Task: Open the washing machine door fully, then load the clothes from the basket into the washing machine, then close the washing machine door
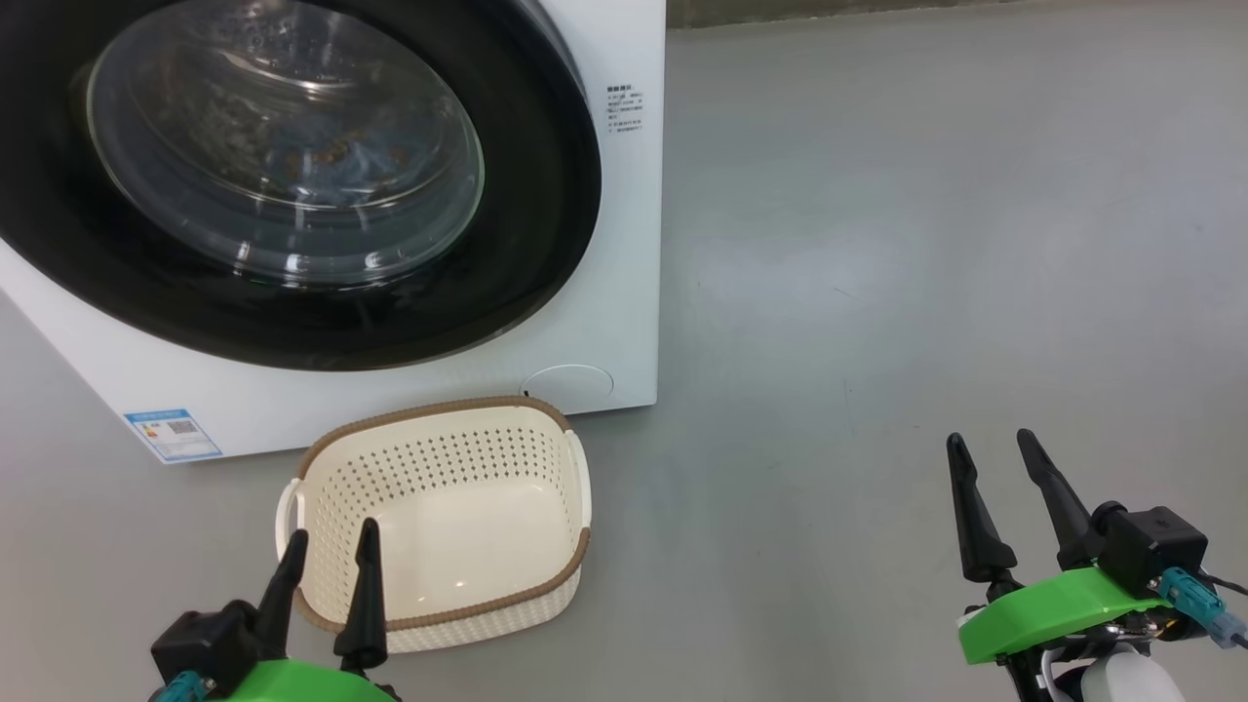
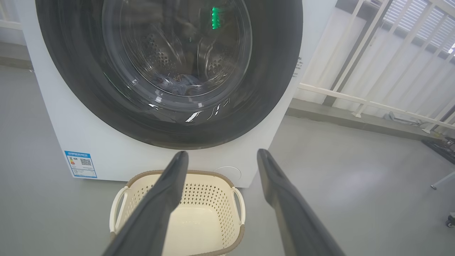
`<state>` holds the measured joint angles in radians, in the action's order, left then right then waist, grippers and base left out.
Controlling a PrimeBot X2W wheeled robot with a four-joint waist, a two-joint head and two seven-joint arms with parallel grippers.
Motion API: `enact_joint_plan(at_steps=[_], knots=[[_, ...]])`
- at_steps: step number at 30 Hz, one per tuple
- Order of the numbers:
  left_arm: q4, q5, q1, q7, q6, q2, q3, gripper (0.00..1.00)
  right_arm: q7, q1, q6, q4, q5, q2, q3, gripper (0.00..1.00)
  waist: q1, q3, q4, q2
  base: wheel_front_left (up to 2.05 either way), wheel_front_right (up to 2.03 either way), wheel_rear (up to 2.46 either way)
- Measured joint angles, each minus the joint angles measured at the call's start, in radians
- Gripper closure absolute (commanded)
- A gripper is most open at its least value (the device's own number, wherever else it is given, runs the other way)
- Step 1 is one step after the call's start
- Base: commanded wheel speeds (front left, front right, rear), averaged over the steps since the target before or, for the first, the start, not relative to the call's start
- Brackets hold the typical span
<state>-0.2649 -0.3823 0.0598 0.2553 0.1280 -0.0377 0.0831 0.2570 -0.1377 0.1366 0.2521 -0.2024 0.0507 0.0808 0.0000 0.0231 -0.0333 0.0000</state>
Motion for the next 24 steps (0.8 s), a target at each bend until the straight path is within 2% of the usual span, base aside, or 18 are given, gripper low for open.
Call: enact_joint_plan(at_steps=[4, 5, 10, 24], knots=[[-0.003, -0.005, 0.0, 0.0, 0.0, 0.0, 0.002, 0.0, 0.0, 0.0, 0.0, 0.002, -0.013, 0.0, -0.002, 0.0, -0.0001, 0.001, 0.001, 0.0, 0.0, 0.0, 0.0], [-0.012, -0.005, -0.001, 0.0, 0.0, 0.002, 0.003, 1.0, 0.0, 0.001, 0.0, 0.012, -0.013, 0.0, -0.002, 1.0, 0.0, 0.0, 0.001, 0.0, 0.0, 0.0, 0.0], [-0.055, -0.017, -0.03, -0.006, 0.0, 0.016, 0.008, 1.0, -0.009, 0.037, 0.0, 0.063, -0.026, -0.007, -0.002, 1.0, 0.0, 0.0, 0.001, 0.0, 0.0, 0.0, 0.0], [-0.054, -0.154, -0.032, -0.044, 0.0, 0.016, -0.001, 1.0, -0.046, 0.038, 0.0, 0.06, -0.176, -0.009, 0.001, 1.0, 0.0002, -0.002, 0.005, 0.0, 0.0, 0.0, 0.0]])
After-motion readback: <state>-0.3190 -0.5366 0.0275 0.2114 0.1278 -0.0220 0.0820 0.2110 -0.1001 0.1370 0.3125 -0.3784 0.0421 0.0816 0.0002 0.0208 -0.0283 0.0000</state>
